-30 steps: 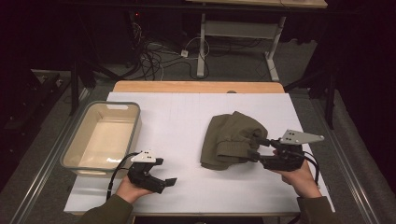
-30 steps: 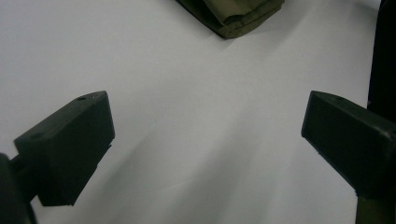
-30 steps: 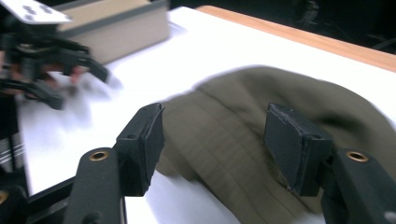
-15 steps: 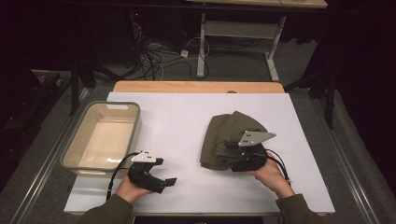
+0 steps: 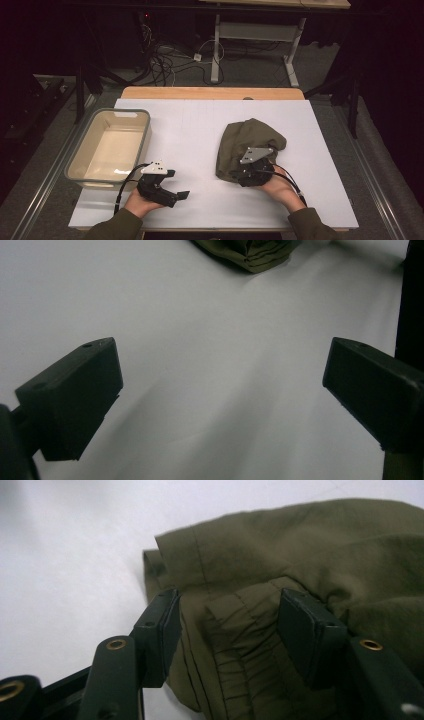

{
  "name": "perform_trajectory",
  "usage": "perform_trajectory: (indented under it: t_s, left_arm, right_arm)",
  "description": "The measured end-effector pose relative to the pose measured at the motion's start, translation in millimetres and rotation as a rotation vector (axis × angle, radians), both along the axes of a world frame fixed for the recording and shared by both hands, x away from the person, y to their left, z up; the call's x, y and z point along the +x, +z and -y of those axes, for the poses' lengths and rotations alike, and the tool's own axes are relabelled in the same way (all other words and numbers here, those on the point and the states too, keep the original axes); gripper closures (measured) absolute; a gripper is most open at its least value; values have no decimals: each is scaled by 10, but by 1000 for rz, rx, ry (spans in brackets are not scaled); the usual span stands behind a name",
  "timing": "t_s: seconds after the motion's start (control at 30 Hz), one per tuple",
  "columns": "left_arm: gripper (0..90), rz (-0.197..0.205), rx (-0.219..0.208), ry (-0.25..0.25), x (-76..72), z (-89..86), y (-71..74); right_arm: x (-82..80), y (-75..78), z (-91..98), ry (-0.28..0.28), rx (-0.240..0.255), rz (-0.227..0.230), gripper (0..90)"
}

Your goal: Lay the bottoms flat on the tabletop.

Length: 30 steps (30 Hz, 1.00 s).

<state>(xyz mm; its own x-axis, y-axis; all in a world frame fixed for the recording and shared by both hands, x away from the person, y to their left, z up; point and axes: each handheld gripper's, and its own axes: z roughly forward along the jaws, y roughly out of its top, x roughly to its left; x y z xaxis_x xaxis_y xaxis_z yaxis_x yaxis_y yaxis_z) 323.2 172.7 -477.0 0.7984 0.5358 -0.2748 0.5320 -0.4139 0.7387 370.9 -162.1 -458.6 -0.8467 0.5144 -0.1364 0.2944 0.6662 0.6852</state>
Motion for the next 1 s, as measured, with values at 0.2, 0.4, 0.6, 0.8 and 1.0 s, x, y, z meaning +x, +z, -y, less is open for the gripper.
perform_trajectory:
  t_s: [0.2,0.4,0.6,0.8,1.0]
  left_arm:
    - [20,-2,2,-3,1,6,-4]
    - [20,-4,6,-5,1,13,-7]
    - [20,-4,7,-5,1,10,-5]
    - [20,-2,7,-5,0,6,-3]
    - [21,-2,8,-4,0,3,-3]
  right_arm:
    - [2,-79,-35,-36,-11,20,502]
    - [-3,-116,-62,-57,-30,32,555]
    - [-2,-127,-49,-50,-23,36,663]
    - [44,-139,8,-19,24,-36,900]
    - [23,-87,27,-23,32,-11,900]
